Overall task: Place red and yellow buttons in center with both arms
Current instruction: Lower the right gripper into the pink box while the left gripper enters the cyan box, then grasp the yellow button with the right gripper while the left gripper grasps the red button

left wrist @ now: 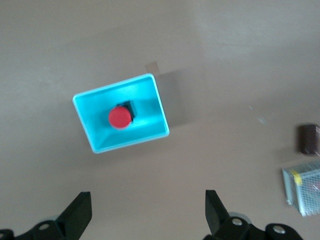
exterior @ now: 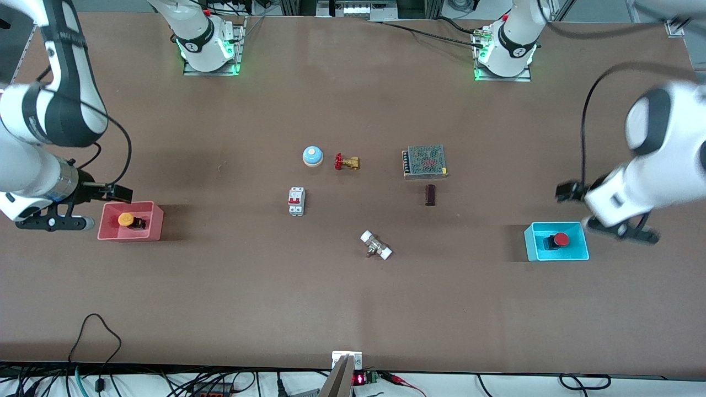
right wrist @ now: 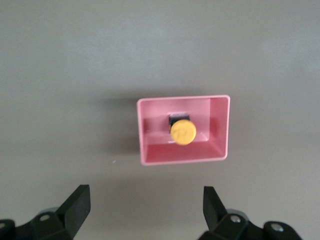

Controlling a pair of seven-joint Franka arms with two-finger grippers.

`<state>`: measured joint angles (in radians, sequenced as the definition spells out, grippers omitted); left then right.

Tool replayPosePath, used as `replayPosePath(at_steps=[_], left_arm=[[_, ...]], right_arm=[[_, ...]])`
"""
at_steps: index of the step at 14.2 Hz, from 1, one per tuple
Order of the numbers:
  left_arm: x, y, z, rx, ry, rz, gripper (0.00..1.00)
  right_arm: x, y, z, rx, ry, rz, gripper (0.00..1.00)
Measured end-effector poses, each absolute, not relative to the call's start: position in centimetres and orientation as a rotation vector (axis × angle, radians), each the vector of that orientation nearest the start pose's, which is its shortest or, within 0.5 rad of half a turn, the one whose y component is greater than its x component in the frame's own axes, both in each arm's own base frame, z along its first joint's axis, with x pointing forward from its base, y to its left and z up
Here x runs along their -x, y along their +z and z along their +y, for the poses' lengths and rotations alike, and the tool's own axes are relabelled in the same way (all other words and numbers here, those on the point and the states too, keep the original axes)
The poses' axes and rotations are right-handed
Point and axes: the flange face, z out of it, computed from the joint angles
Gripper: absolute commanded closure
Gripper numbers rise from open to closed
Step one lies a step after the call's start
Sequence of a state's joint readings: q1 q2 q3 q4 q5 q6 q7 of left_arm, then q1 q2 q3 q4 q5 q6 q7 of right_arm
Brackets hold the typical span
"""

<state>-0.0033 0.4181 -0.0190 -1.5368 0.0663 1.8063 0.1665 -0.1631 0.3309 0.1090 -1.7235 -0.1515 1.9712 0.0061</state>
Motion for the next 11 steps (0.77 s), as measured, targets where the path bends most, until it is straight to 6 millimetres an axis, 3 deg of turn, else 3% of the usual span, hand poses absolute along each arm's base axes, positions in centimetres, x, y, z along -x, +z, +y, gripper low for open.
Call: replayPosePath(at_steps=[2,5,7,11], left_arm=[[-67.8,35.7,1.1,3.079,0.228,0.248,0.00],[-68.8,30.8,6.0,3.093,0.201,0.172,0.00],[-68.9,29.1,7.2,3.097,0.215,0.159,0.00],[-69.5,27.7,6.6,3.135,0.164,0.135,0.00]], right_arm=[[-63.6,35.9,-7.3,3.240,0.128,0.002,0.00],[-63.8,31.9,-10.2,3.229,0.114,0.003,0.00],[-63.8,30.0,-11.3,3.222,0.111,0.008,0.00],[-64.1,26.7,-11.3,3.210,0.110,-0.013,0.00]])
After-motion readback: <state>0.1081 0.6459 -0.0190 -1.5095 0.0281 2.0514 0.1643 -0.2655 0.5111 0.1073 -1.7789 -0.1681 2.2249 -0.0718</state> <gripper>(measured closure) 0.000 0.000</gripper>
